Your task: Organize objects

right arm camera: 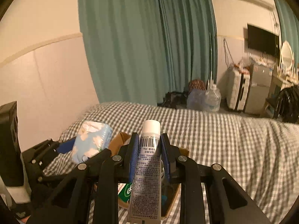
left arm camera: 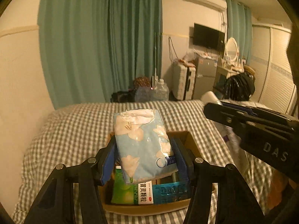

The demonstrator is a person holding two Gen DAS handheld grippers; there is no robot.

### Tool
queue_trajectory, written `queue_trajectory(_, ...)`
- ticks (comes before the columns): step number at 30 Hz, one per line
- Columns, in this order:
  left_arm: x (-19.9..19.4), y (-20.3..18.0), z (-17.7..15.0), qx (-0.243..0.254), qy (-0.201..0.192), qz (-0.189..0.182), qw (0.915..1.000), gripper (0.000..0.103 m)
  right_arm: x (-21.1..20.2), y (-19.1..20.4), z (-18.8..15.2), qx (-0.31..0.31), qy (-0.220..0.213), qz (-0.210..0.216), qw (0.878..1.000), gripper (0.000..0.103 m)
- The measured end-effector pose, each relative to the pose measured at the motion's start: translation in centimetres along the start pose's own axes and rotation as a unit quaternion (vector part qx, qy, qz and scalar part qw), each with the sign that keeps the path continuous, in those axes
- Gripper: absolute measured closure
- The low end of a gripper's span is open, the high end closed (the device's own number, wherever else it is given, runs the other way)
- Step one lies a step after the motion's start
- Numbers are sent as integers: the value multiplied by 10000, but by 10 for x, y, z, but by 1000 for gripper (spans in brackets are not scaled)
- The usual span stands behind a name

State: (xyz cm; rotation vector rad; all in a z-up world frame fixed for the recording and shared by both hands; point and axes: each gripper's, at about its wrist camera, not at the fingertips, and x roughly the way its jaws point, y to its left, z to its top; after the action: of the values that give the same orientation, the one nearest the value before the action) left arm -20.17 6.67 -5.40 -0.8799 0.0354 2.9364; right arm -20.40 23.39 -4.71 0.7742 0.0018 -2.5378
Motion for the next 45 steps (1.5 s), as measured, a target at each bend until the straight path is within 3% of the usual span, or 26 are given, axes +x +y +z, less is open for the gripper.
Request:
queue_trajectory(8, 57, -4, -31, 36, 583, -121, 9982, 45, 67, -25, -34, 268, 624, -23, 9977, 80)
queue_trajectory(14, 72, -9, -42, 34, 734, -238, 9970, 45, 78, -43, -47, 550, 796, 53, 9953, 78)
queue_trajectory(18, 74, -14, -44, -1, 808, -300, 9963, 38, 68, -45, -46, 617, 682, -69, 9957, 58)
queue_trajectory(20, 72, -14, -41, -31, 783, -267, 9966, 27, 60, -47, -40, 646, 621, -81, 9959, 54)
queue_trajectory(21, 67, -14, -39, -48, 715, -223, 9972, 20, 55, -47, -38, 648, 595, -97, 9961, 51)
queue_trajectory(25, 41, -9, -27, -72, 487, -105, 9987, 16, 26, -48, -22, 668, 350, -235, 9969, 33)
queue_trajectory(27, 27, -8, -19, -69, 361, -4, 9993, 11, 7, -41, -13, 666, 203, -296, 9971, 30)
queue_trajectory(31, -17, 2, -3, -77, -100, 132, 9998, 3, -45, -23, 2, 318, -267, -738, 9964, 17)
queue_trajectory(40, -105, 15, 31, -118, -931, 405, 9948, 0, -143, 6, 26, -78, -1156, -994, 9883, 1)
queue_trajectory(45, -140, 11, 31, 0, -1306, 616, 9895, 0, -172, 14, 20, -89, -1399, -953, 9855, 0)
